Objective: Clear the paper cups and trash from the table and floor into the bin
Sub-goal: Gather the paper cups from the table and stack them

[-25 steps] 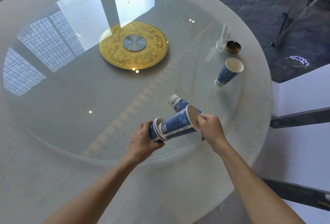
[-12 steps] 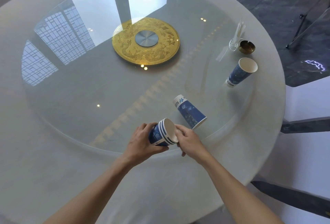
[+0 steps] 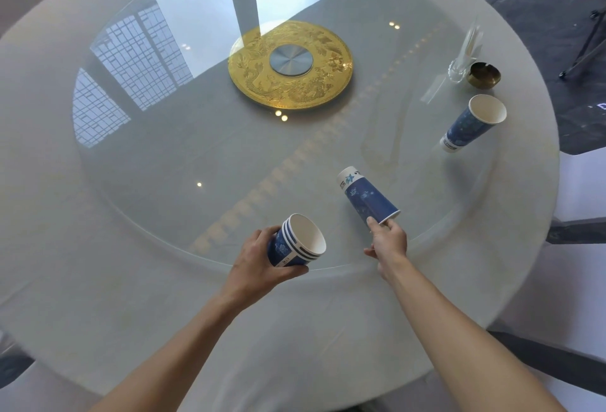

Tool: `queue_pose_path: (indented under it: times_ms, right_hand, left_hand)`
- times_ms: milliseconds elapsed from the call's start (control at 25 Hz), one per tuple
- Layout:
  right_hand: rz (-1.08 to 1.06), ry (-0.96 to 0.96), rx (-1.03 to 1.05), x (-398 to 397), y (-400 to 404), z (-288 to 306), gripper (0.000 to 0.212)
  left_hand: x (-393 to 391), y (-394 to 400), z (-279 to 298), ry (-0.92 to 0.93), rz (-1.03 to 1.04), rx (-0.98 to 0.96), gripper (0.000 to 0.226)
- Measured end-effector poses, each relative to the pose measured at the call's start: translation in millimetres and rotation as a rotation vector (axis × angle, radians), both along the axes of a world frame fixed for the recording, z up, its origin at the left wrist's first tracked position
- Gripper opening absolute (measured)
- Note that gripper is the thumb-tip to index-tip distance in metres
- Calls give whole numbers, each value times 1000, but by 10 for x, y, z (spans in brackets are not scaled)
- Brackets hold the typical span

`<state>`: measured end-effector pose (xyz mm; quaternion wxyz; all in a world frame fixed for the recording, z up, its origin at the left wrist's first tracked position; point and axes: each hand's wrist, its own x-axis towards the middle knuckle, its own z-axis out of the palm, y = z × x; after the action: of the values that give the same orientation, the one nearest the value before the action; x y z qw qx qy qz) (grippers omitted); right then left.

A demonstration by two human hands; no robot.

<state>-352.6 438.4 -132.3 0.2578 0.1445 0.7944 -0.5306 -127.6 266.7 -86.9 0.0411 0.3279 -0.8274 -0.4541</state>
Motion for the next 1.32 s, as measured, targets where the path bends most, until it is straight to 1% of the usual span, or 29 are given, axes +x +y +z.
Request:
queue_pose_path:
  times_ms: [80,160,320,400,560,680,760,840,1000,1160,1280,1320]
  right_hand:
    - [-12,-15,6,-40,-11,-1,23]
    - [-48,-40,-31,-34,13,72,22]
    - [-14,44,-70,53,216,423,22]
    - [-19,93,-111,72,429,664,21]
    - [-25,215,-161,185,1018,1126,10]
    - [14,312,-115,366,1497,1339,10]
    - [-13,375,-81,515,1837,1433,12]
    - [-34,396,-66,678,2139,1501,14]
    - [6,352,-94,1102,2752,1583,13]
    - [90,341,-81,1676,3414,1548,8]
    - [224,308,-59,2192,3922,1434,6]
    - [285,296,-33,2296,3964,1357,6]
  left_hand:
    - [31,-8,-6,-4,-16,-1,90]
    - [30,-16,-5,5,-27,4,90]
    - [-144,64,-6,22,-87,54,88]
    - [-310,190,-9,38,-151,71,88]
    - [-543,528,-32,54,-289,67,87]
    - [-609,815,-55,49,-359,66,83]
    - [-635,1034,-56,55,-404,61,79]
    - [-614,1253,-52,50,-437,61,74]
    - [-423,1763,-55,47,-519,14,67]
    - [57,2408,-141,32,-539,-28,70]
    - [522,3022,-123,41,-596,-31,69]
    - [611,3122,-133,47,-608,-11,68]
